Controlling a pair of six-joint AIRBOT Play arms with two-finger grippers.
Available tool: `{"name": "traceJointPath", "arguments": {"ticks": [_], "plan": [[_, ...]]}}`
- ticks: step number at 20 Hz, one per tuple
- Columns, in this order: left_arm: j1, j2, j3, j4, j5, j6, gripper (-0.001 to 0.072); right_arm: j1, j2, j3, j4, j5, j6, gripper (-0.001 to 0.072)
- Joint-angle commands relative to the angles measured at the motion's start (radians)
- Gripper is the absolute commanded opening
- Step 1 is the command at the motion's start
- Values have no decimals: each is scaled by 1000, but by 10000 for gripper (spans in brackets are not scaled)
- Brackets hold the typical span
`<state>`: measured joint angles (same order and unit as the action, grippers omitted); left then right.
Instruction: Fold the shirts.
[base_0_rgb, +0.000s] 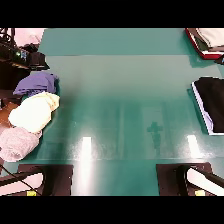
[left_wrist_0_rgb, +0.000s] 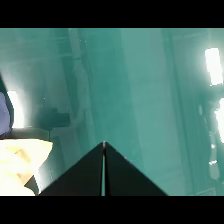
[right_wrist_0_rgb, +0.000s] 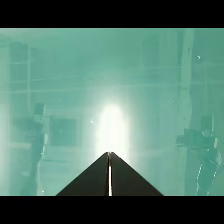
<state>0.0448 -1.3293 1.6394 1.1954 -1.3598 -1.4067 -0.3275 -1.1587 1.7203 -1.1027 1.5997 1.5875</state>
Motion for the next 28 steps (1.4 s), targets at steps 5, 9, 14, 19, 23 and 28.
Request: {"name": "traceJointPath", "arguments": {"ticks": [5, 9, 14, 19, 23, 28], "plan": [[0, 0, 0, 0, 0, 0, 25, 8, 1, 0, 1, 0, 0, 16], [1, 0, 0, 0, 0, 0, 25, 8, 1, 0, 2, 0, 0, 16], [0, 0, 0, -28, 56, 0, 25, 8, 1, 0, 2, -3, 0, 16], [1, -30, -8, 188, 192, -34, 497, 8, 1, 0, 2, -3, 0, 16], [1, -134, -94, 498, 202, -168, 511, 8, 1, 0, 1, -3, 0, 16], [1, -272, -157, 534, 278, -169, 512, 8, 1, 0, 1, -2, 0, 16]]}}
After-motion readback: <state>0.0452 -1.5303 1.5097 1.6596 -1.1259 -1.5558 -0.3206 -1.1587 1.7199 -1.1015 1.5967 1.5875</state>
